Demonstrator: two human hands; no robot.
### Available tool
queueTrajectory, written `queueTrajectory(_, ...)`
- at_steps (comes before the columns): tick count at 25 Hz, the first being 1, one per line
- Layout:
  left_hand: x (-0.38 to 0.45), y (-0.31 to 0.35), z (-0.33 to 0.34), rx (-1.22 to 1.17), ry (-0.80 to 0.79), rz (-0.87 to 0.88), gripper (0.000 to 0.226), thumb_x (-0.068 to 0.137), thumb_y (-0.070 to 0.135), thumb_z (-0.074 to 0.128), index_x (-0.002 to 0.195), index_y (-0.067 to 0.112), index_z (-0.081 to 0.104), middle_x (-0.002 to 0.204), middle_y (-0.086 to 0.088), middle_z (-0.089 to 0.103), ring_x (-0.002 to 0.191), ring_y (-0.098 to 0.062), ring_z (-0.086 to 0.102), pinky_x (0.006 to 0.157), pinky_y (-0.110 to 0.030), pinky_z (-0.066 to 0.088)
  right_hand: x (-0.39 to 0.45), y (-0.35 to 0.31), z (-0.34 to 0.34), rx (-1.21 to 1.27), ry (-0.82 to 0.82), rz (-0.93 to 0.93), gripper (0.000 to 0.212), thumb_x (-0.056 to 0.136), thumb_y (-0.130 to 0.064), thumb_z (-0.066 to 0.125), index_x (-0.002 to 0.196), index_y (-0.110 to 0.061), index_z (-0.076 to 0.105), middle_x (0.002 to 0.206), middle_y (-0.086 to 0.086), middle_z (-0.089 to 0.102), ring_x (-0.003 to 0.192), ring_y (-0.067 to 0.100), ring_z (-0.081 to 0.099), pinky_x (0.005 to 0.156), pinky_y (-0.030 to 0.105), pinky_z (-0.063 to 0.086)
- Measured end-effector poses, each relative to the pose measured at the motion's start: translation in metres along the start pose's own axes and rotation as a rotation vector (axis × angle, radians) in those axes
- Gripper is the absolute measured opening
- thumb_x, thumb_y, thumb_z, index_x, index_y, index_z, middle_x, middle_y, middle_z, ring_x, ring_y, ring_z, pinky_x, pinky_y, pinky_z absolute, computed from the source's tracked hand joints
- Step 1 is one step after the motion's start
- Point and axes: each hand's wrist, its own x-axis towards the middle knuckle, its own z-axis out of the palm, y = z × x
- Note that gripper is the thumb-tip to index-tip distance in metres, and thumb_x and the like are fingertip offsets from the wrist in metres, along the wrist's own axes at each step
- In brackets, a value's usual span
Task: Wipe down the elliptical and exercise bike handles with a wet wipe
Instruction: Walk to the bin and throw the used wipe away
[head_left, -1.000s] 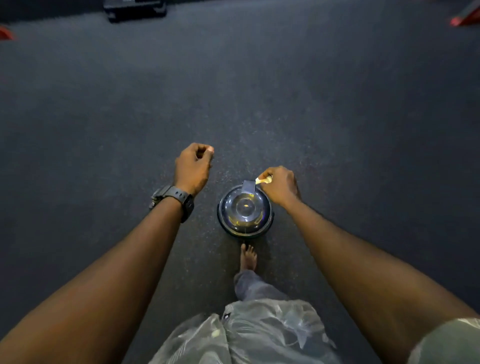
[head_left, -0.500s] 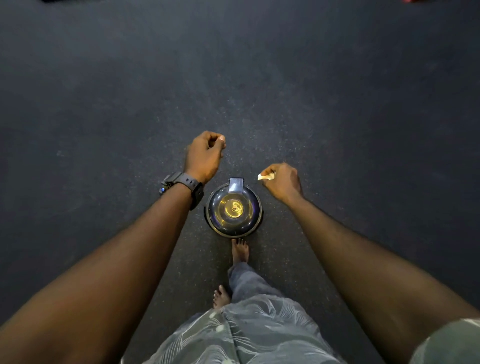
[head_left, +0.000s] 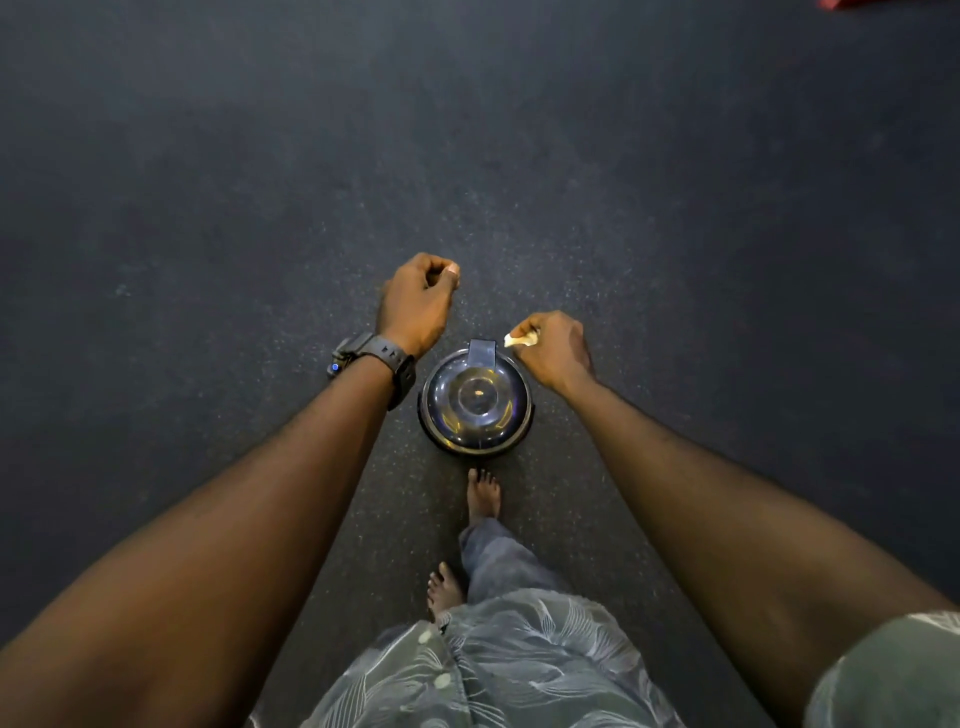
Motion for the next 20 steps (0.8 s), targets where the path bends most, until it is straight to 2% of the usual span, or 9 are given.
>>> queueTrajectory(4, 0.003, -0.018, 0.003, -0.033, -0.017, -0.032, 0.013, 0.101, 0.029, 0.05, 0.097, 0.023, 0.061, 0.095, 0.0, 0.068, 0.082, -0.014, 0.064, 0.08, -0.039, 0.056, -0.002, 0.012, 0.007, -0.012, -0.011, 0.013, 0.011, 0.082, -0.019, 0.074, 0.091, -0.024, 0.076, 0.103, 0.002, 0.071, 0.086, 0.014, 0.062, 0.071, 0.023, 0.046)
queueTrajectory(8, -0.003, -0.028, 0.0, -0.034, -0.027, -0.03, 0.013, 0.101, 0.03, 0.05, 0.098, 0.023, 0.061, 0.095, 0.002, 0.068, 0.083, -0.012, 0.064, 0.079, -0.034, 0.053, -0.012, 0.021, 0.01, -0.015, -0.009, 0.036, 0.01, 0.082, -0.02, 0.074, 0.091, -0.024, 0.076, 0.101, 0.001, 0.073, 0.088, 0.016, 0.065, 0.075, 0.028, 0.053)
queueTrajectory(11, -0.001, -0.027, -0.005, -0.025, -0.031, -0.015, 0.015, 0.102, 0.03, 0.049, 0.1, 0.022, 0.06, 0.096, 0.005, 0.068, 0.085, -0.012, 0.065, 0.083, -0.037, 0.054, -0.013, 0.017, 0.01, -0.013, -0.006, 0.036, 0.01, 0.081, -0.021, 0.074, 0.091, -0.023, 0.076, 0.099, 0.003, 0.073, 0.088, 0.018, 0.067, 0.074, 0.028, 0.053)
queueTrajectory(16, 0.006, -0.006, -0.023, -0.047, 0.016, 0.028, 0.015, 0.101, 0.028, 0.049, 0.101, 0.02, 0.062, 0.097, 0.003, 0.068, 0.086, -0.015, 0.067, 0.083, -0.041, 0.056, 0.0, -0.009, -0.002, 0.008, 0.012, 0.009, 0.009, 0.083, -0.023, 0.074, 0.092, -0.022, 0.076, 0.096, 0.003, 0.073, 0.08, 0.015, 0.061, 0.067, 0.023, 0.042)
queueTrajectory(20, 0.013, 0.003, -0.026, -0.049, 0.016, 0.03, 0.016, 0.102, 0.028, 0.048, 0.102, 0.019, 0.062, 0.097, 0.003, 0.068, 0.087, -0.015, 0.066, 0.083, -0.04, 0.056, 0.008, -0.02, -0.005, -0.008, 0.015, -0.002, 0.01, 0.083, -0.021, 0.074, 0.093, -0.022, 0.077, 0.1, 0.004, 0.074, 0.089, 0.019, 0.065, 0.073, 0.024, 0.047)
